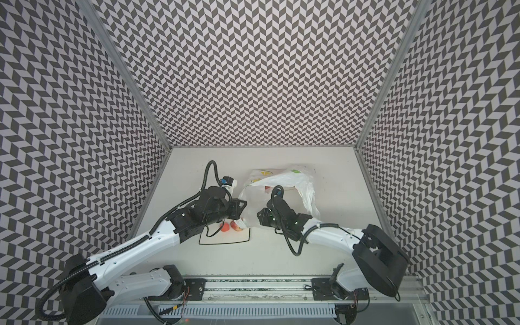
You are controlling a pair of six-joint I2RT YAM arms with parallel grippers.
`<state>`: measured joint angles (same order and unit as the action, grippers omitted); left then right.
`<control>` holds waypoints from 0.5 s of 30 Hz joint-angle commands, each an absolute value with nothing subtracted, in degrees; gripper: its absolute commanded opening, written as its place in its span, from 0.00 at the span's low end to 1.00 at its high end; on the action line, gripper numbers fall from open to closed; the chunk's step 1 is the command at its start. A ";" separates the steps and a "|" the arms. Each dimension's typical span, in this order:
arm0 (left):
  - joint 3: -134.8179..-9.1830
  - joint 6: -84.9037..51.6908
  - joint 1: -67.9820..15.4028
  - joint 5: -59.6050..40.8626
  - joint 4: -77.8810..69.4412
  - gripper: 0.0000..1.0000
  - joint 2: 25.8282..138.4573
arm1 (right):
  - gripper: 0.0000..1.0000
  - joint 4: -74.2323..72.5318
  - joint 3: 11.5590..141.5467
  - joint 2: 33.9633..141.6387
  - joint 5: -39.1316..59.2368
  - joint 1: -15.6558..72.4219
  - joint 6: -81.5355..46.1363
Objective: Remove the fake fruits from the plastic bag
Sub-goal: 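Grasp the bag edge with the left gripper while the right reaches into the bag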
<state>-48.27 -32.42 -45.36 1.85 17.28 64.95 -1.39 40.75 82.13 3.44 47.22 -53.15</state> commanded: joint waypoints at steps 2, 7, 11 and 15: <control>-49.38 -30.99 -45.78 2.40 14.71 0.06 65.15 | 0.26 -7.87 42.50 85.05 9.89 43.98 -59.08; -49.74 -30.12 -45.97 1.88 14.55 0.00 64.64 | 0.29 -11.65 42.93 87.63 8.14 39.61 -64.92; -49.70 -29.63 -46.65 1.54 14.56 0.00 63.99 | 0.34 -14.43 44.30 90.40 5.91 36.40 -69.71; -49.57 -29.18 -47.43 1.45 14.74 0.00 63.58 | 0.39 -16.01 47.34 94.05 3.89 33.86 -72.65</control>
<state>-48.34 -30.24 -46.83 1.67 16.01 64.71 -10.87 44.93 92.18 6.22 34.96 -67.35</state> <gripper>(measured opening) 0.047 0.384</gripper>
